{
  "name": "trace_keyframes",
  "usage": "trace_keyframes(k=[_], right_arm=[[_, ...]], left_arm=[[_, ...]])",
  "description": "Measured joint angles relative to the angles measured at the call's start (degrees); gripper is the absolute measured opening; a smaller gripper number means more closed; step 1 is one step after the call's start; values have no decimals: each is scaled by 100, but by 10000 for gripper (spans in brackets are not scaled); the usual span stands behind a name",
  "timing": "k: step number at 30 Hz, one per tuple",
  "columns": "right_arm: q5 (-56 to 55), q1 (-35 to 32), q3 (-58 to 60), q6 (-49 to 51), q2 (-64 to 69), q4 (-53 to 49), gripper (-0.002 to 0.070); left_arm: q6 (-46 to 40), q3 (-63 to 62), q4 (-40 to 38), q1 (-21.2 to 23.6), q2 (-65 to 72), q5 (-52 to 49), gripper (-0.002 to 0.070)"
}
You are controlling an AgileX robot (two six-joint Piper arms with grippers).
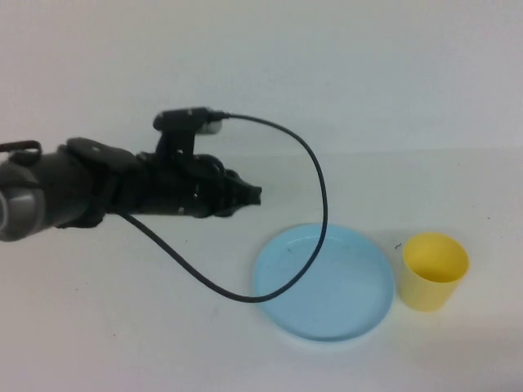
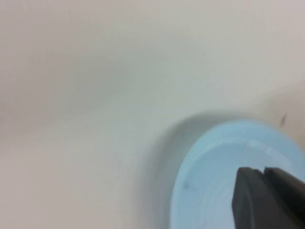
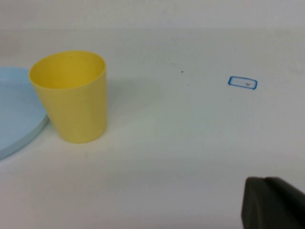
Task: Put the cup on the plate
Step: Place the plate on the center of the table, then pick up the cup from the table
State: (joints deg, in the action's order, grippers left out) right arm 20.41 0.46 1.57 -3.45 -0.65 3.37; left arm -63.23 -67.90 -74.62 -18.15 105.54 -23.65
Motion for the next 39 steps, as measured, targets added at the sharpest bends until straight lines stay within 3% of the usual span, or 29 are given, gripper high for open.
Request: trace_keyframes(k=[15,23,25,27,31,35,39], right_arm=[[0,0,0,0,0,0,0],[0,0,0,0,0,0,0],[0,0,0,0,0,0,0],[0,0,0,0,0,0,0],[0,0,0,0,0,0,0],[0,0,0,0,0,0,0],[0,0,0,0,0,0,0]], left_arm=[[-251,0,-24,206,-3582,-647,1],[-323,0,-278,206,-4423,-529,0],[-807,0,26,206,-4563,-385,0],[-1187,0,996,206,-4729,-359,0],[-776,268,2945,334,-5244,-168,0],[80,835,3097,895,-5933,647,0],[18,1684,3072,1004,-6639,1580,0]])
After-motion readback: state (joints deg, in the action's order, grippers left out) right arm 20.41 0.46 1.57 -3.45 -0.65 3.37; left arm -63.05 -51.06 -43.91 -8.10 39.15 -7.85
